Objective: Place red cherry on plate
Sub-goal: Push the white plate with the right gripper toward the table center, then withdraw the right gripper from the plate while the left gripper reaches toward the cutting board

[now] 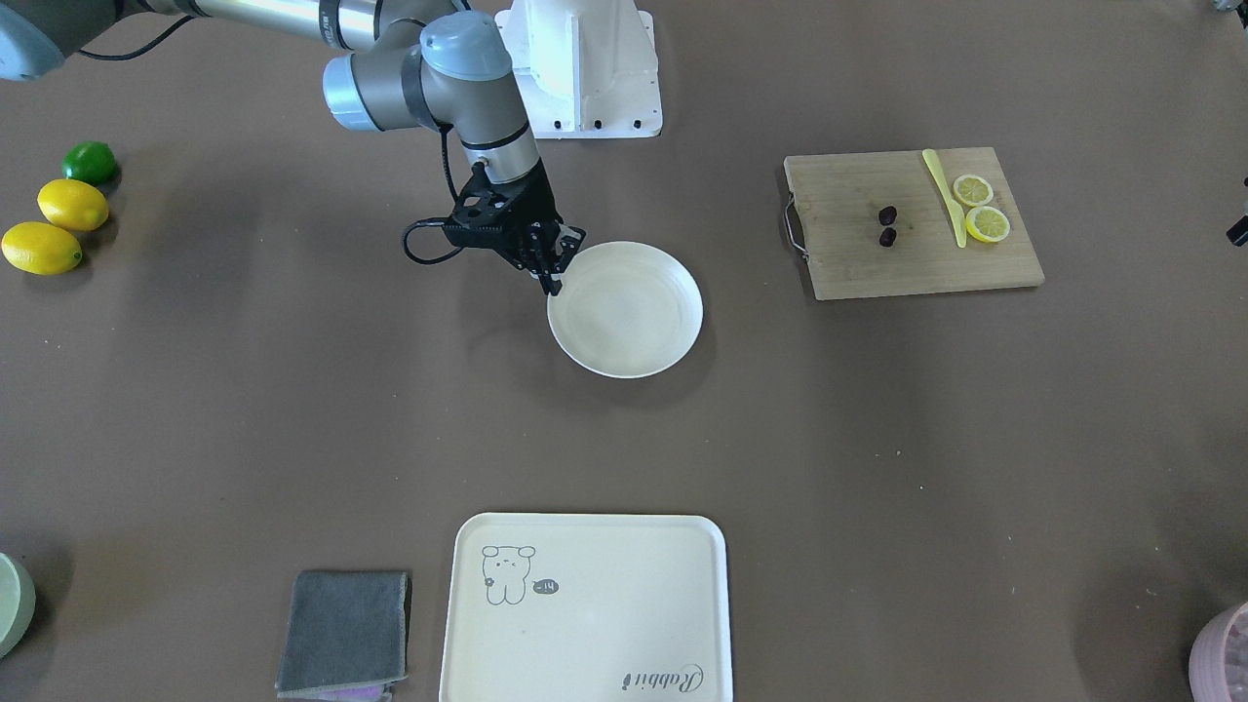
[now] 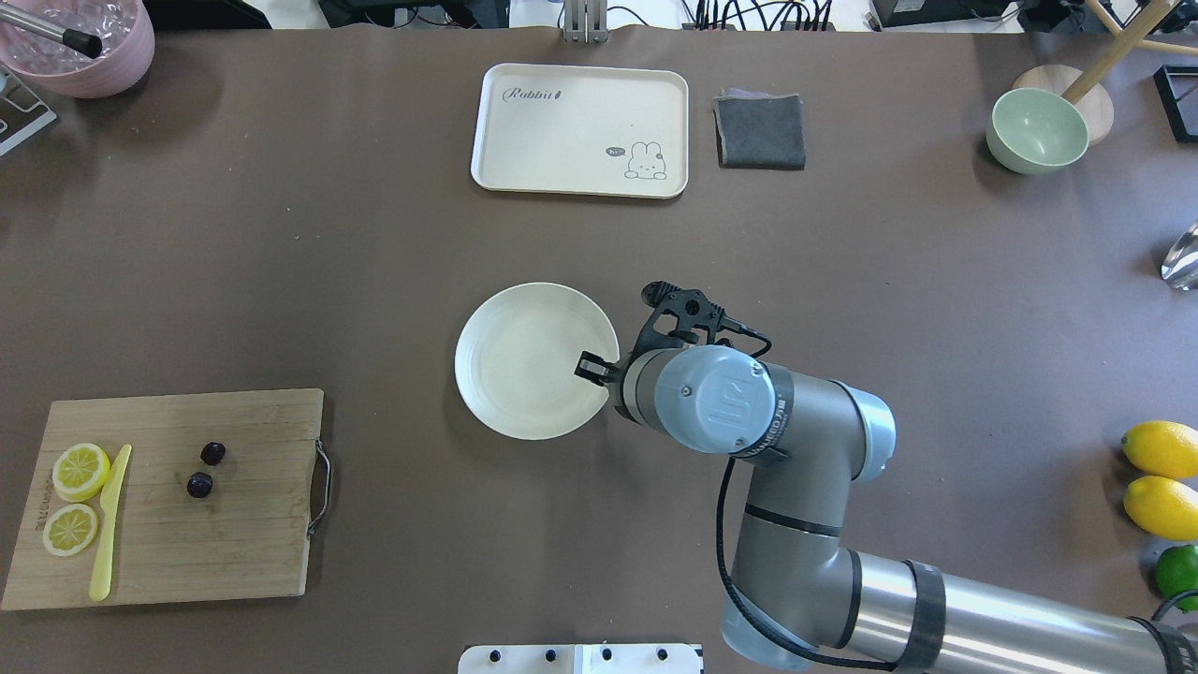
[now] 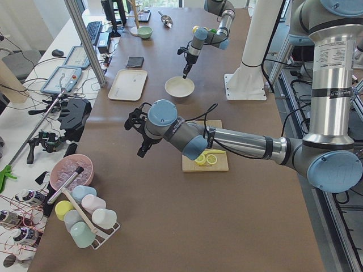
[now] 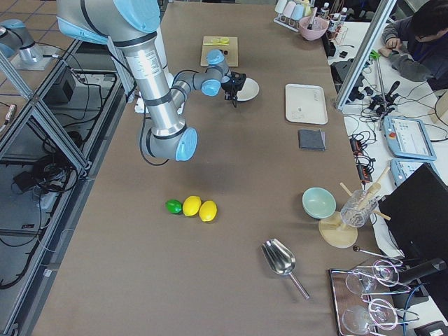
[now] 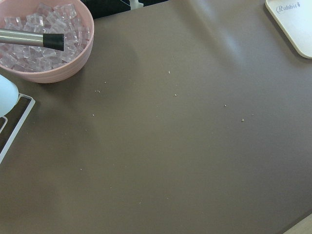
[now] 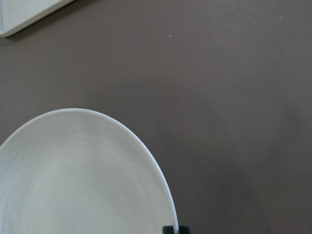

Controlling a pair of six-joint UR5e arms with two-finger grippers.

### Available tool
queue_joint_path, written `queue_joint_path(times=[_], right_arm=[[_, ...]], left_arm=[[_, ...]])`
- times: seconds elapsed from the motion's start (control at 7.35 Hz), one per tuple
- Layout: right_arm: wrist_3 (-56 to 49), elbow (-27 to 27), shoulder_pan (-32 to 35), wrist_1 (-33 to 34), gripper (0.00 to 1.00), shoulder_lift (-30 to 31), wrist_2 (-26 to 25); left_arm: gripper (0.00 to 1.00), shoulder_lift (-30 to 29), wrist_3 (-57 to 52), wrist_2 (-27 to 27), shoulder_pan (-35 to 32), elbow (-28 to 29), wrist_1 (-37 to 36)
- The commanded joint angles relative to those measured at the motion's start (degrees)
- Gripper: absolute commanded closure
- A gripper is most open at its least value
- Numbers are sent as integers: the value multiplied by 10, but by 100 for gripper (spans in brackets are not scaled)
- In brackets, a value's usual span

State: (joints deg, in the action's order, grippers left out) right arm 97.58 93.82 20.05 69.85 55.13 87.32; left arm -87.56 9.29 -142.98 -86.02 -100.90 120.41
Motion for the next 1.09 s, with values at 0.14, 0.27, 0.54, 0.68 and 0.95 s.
queue_joint_path(times=[0.14, 0.27, 0.54, 0.68, 0.95], right_arm=[[-2, -19, 3, 0, 1, -16, -7], [-31, -13, 17, 1, 0, -15, -4], [-77, 34, 86, 41, 0, 8, 74], [-132, 88, 129, 110, 0, 36, 127], [-274, 147, 209, 199, 0, 84, 173]], left_arm=[[2, -3, 6, 0, 2, 5, 0], [2, -4, 84, -1, 17, -1, 3], [2, -2, 271, 8, 76, -11, 92], [2, 2, 345, 35, 118, -22, 125], [2, 39, 416, 128, 243, -85, 126]])
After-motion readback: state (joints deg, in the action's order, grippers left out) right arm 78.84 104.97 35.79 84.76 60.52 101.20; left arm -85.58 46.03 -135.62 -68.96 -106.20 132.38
